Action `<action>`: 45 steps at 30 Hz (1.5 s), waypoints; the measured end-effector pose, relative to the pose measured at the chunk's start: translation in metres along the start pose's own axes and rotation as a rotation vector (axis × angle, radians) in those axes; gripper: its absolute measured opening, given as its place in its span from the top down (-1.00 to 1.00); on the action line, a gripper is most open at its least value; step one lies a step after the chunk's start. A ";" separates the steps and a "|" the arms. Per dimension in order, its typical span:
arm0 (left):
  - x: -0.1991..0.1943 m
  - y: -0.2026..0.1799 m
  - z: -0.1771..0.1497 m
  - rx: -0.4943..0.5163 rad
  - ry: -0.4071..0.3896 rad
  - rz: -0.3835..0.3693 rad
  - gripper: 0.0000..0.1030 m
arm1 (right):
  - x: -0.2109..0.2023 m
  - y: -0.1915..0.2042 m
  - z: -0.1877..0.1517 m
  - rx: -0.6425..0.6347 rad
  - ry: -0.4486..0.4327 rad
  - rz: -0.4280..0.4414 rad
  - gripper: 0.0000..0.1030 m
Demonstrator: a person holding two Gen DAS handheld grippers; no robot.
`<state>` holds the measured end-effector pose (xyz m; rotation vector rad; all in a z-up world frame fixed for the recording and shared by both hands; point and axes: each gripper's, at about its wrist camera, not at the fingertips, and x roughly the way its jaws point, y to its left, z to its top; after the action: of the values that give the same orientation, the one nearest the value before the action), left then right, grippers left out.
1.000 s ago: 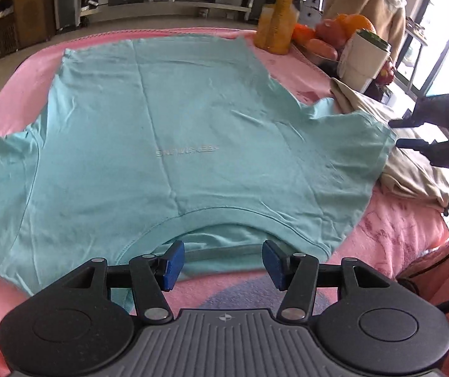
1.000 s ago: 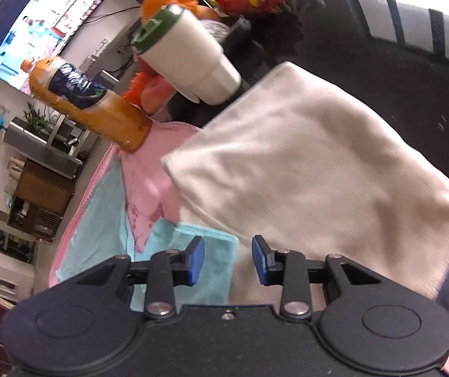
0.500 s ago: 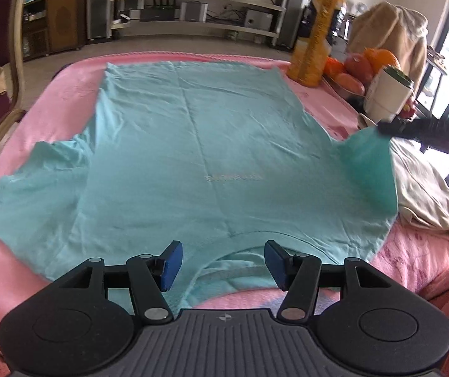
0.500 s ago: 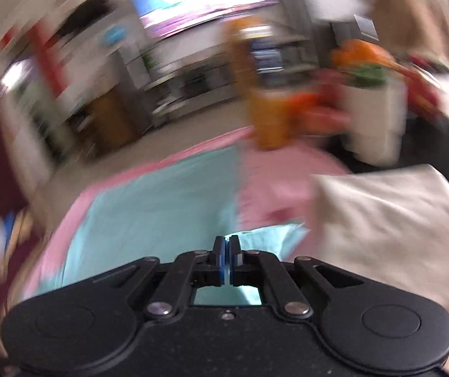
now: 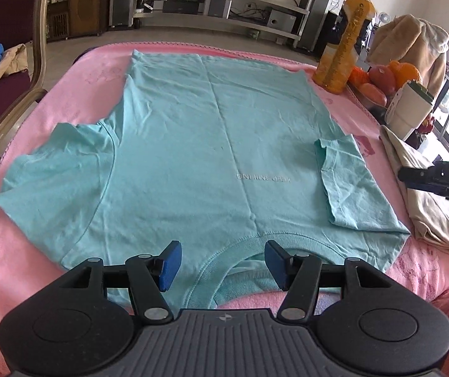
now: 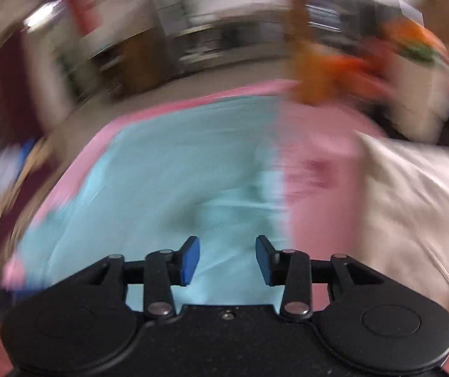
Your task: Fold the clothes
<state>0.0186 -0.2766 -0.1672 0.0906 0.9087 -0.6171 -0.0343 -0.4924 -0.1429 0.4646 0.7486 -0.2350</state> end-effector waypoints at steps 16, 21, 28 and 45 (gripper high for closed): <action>0.008 0.002 -0.003 0.006 0.023 0.049 -0.12 | 0.000 -0.033 -0.020 0.137 0.188 -0.099 0.77; 0.007 0.004 -0.002 0.004 0.020 0.055 -0.13 | -0.017 -0.027 -0.010 0.207 0.028 0.010 0.77; 0.009 0.012 -0.001 -0.011 0.025 0.083 -0.14 | -0.007 -0.009 0.001 0.210 0.019 0.012 0.76; 0.012 0.034 0.000 -0.049 0.016 0.210 -0.20 | 0.060 -0.011 0.021 0.404 0.088 -0.022 0.55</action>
<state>0.0424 -0.2539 -0.1821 0.1449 0.9160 -0.3989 0.0168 -0.5141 -0.1751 0.8545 0.7944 -0.3916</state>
